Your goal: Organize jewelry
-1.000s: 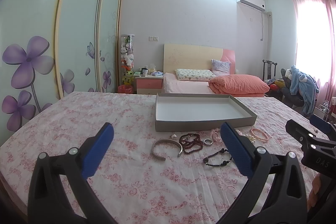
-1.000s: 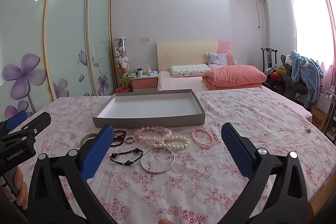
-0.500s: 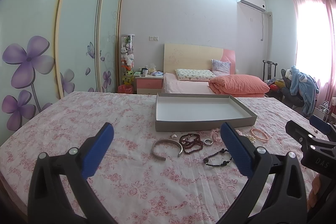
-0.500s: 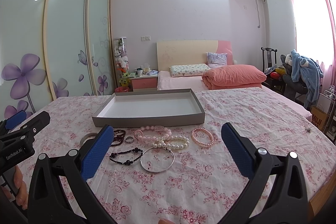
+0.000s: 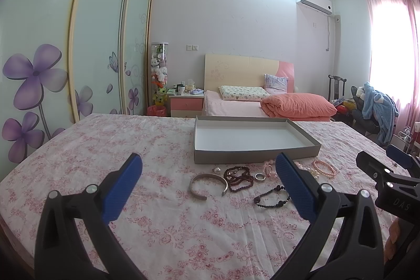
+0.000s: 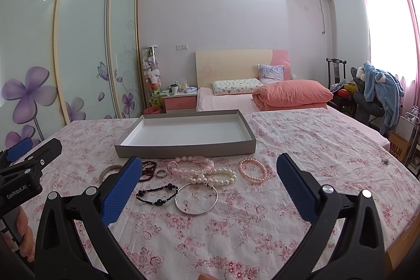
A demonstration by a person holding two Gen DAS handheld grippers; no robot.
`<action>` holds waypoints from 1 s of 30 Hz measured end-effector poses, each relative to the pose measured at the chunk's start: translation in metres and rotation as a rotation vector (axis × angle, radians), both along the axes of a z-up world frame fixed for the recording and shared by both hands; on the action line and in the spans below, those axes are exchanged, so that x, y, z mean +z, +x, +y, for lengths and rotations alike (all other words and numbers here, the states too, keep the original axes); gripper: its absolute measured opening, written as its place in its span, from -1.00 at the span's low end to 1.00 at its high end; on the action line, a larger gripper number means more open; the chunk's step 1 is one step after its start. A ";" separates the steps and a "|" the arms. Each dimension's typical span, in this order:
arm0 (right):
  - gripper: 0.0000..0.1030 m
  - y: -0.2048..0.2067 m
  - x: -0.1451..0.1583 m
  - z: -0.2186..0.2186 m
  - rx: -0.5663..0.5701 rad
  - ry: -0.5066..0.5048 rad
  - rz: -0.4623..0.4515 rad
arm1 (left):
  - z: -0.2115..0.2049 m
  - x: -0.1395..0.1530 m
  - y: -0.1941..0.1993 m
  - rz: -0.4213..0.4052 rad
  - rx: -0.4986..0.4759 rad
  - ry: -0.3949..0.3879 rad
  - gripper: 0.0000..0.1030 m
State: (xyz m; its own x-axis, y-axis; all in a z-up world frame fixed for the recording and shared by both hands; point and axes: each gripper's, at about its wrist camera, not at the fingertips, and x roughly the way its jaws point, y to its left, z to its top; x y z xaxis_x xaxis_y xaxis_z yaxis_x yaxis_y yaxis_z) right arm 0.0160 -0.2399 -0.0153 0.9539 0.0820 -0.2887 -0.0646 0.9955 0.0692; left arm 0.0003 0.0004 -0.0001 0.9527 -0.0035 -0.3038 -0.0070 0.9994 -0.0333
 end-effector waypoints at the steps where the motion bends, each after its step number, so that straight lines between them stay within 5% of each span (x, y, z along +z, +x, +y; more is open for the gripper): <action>1: 0.97 0.000 0.000 0.000 0.000 0.000 0.000 | 0.000 0.000 0.000 0.000 0.000 0.000 0.92; 30: 0.97 0.003 -0.001 0.000 0.000 -0.001 0.005 | 0.000 0.000 0.000 0.003 0.000 -0.002 0.92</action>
